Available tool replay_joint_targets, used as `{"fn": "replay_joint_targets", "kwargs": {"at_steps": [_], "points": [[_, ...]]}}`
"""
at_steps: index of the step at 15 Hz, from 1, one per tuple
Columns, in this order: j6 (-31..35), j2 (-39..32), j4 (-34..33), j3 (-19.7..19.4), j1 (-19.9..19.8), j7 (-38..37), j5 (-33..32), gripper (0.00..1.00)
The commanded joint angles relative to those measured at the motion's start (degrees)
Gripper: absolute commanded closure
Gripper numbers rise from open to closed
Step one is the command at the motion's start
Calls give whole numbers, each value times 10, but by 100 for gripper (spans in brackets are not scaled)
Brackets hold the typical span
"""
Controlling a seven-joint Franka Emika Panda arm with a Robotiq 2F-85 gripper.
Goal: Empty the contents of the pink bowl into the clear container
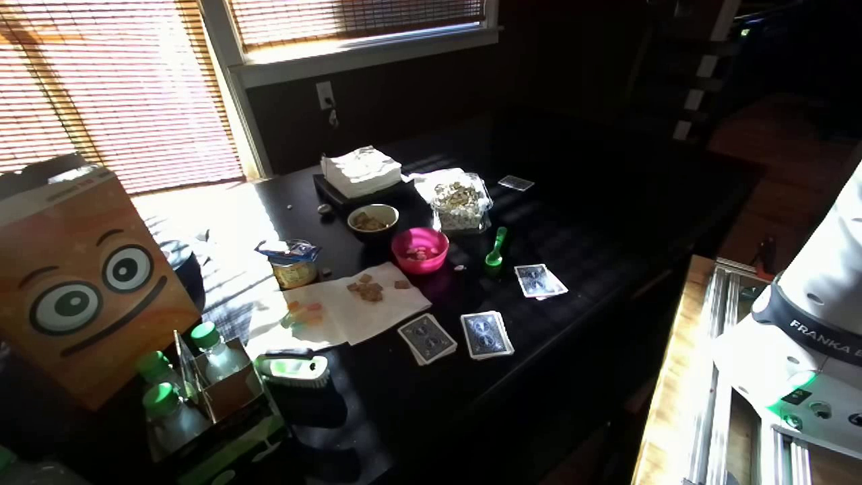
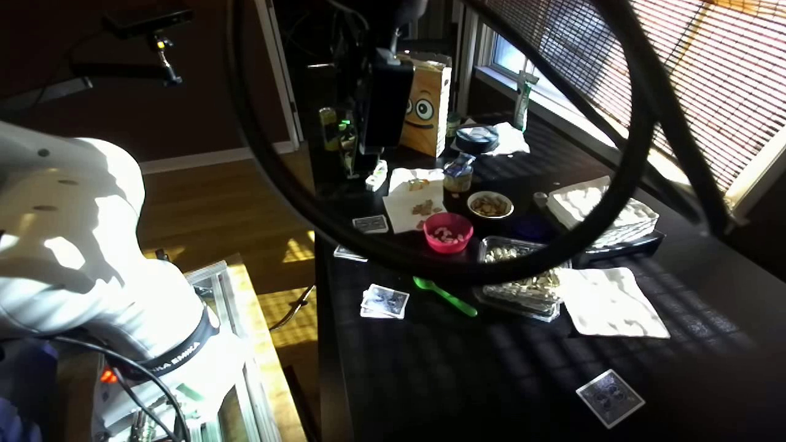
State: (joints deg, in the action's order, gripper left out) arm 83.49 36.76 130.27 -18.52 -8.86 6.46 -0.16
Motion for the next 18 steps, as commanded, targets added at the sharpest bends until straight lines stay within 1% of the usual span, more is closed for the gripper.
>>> {"fn": "replay_joint_targets", "kwargs": {"at_steps": [1, 3, 7, 8, 11, 13, 14, 15, 16, 18], "points": [[11, 3, 9, 31, -8, -5, 6, 0], [28, 15, 20, 55, 5, 0, 5, 0], [125, 17, 60, 101, 59, 46, 29, 0], [166, 12, 75, 111, 70, 54, 26, 0], [275, -8, 119, 122, 108, 101, 22, 0], [343, -21, 146, 120, 130, 142, 23, 0], [369, -33, 156, 113, 144, 170, 30, 0], [378, -43, 161, 102, 158, 201, 42, 0], [348, -27, 149, 121, 135, 147, 23, 0], [368, -42, 160, 115, 147, 175, 28, 0]]}}
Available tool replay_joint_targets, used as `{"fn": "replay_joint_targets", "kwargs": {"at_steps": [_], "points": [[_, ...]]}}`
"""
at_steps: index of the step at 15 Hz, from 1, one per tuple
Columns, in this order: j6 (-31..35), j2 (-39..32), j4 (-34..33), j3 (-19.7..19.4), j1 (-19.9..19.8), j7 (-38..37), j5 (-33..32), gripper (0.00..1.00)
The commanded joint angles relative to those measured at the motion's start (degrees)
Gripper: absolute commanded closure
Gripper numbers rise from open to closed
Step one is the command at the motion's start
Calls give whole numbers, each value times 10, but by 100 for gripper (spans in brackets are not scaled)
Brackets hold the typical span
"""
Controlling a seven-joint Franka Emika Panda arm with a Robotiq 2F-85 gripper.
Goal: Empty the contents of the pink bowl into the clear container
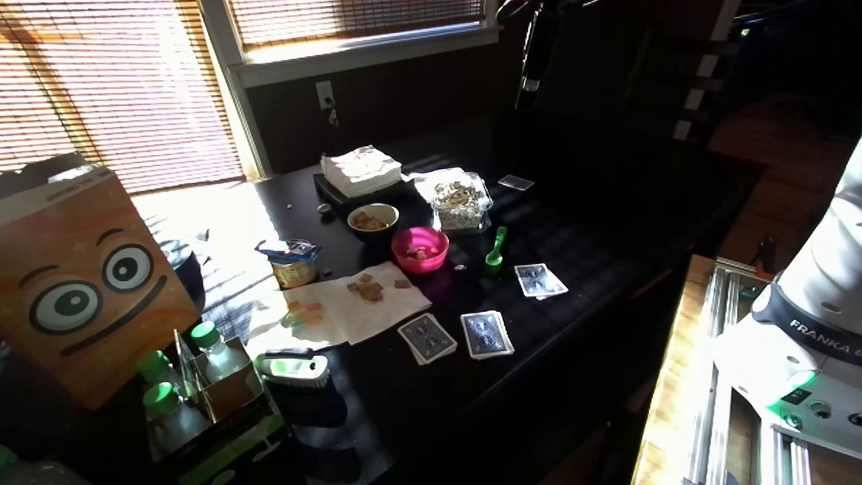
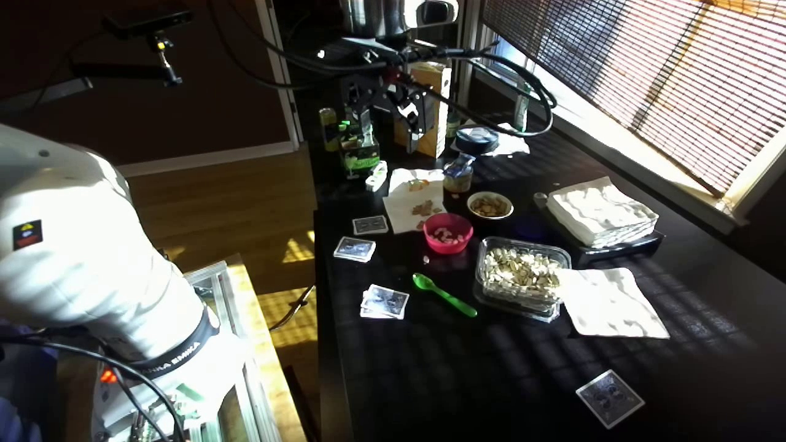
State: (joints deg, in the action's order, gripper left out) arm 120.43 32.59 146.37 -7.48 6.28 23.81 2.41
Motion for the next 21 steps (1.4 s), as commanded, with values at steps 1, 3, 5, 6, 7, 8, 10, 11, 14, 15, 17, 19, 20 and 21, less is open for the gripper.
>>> {"fn": "replay_joint_targets", "kwargs": {"at_steps": [1, 3, 5, 6, 7, 8, 10, 11, 14, 15, 17, 19, 20, 21], "points": [[1, -4, -1, 3, -4, 8, 3, 0], [2, -4, -1, 1, -3, 13, 4, 0], [5, -12, 0, 4, 4, 24, 5, 0], [22, -18, 3, 8, 10, 27, 6, 0], [50, -24, 11, 16, 19, 41, 1, 0], [74, -29, 18, 20, 28, 53, 1, 0], [124, -53, 29, 38, 37, 60, -17, 0], [160, -66, 39, 41, 45, 67, -15, 0], [243, -119, 61, 34, 72, 109, 7, 0], [265, -137, 66, 26, 82, 131, 21, 0], [244, -119, 67, 42, 68, 104, 9, 0], [266, -146, 69, 40, 71, 120, 15, 0], [269, -151, 68, 40, 70, 123, 16, 0], [271, -153, 68, 39, 70, 125, 16, 0]]}}
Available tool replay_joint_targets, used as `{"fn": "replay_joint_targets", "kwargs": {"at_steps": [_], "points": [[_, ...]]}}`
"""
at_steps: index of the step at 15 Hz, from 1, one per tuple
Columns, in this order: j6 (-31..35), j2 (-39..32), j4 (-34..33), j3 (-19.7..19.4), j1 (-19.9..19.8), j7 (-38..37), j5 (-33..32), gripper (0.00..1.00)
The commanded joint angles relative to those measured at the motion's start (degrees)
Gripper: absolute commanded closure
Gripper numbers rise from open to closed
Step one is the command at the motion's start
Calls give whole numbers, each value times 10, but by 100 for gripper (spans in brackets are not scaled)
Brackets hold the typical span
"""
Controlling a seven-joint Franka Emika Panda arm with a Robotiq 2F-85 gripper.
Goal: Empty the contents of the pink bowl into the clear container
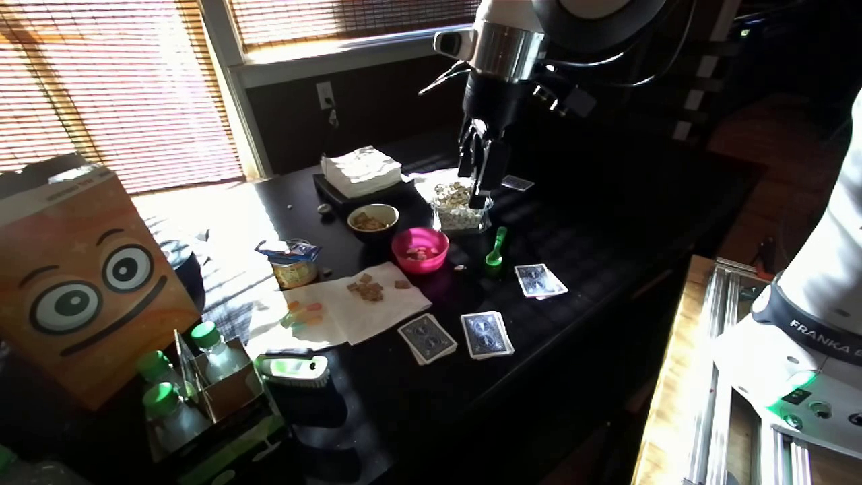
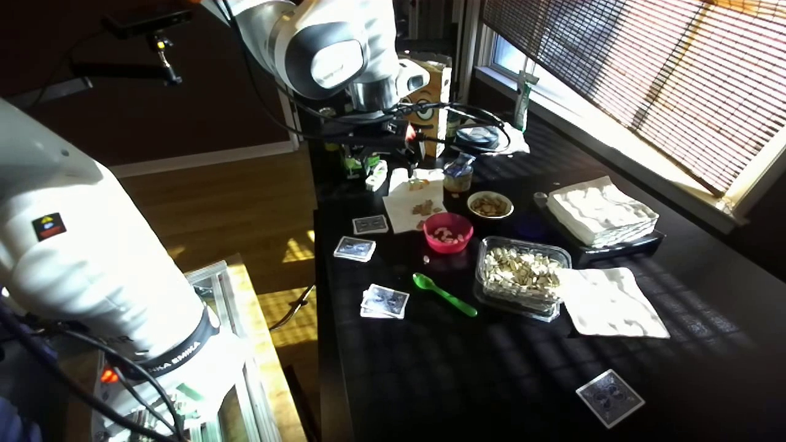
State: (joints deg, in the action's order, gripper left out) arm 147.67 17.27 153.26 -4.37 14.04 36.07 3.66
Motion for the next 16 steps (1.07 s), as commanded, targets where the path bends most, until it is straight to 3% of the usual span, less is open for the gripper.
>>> {"fn": "replay_joint_targets", "kwargs": {"at_steps": [1, 7, 10, 16], "points": [[-2, 1, -1, 8, -8, 3, 4, 0], [2, -106, -31, 6, -6, 6, 58, 0], [35, -164, -45, 14, -13, 56, 84, 0], [111, -260, -72, 69, -65, 133, 136, 0]]}}
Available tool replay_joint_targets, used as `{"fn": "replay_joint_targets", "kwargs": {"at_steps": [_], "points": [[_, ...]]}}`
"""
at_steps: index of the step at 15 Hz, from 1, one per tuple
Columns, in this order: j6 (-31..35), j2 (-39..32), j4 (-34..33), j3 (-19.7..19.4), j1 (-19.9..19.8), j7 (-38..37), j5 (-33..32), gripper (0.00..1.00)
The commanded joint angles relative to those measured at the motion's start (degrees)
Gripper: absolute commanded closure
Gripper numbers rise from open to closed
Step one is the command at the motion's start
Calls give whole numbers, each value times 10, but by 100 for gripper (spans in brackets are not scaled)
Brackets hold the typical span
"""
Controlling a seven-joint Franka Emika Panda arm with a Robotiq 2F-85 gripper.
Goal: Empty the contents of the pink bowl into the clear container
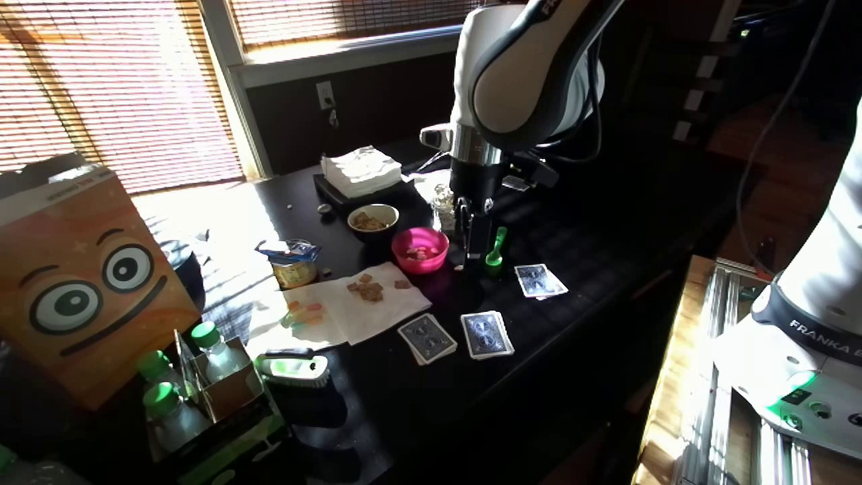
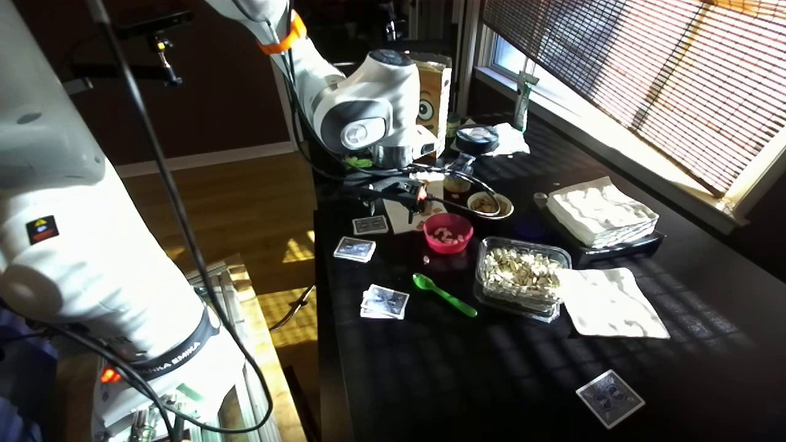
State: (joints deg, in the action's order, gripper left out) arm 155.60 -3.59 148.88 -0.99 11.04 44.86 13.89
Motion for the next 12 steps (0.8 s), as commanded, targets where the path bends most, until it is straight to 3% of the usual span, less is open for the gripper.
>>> {"fn": "replay_joint_targets", "kwargs": {"at_steps": [1, 7, 12], "points": [[42, -67, -35, 46, -49, 52, 34, 0], [69, -130, -69, 82, -120, 36, -11, 0], [64, -169, -101, 93, -154, 27, -32, 0]]}}
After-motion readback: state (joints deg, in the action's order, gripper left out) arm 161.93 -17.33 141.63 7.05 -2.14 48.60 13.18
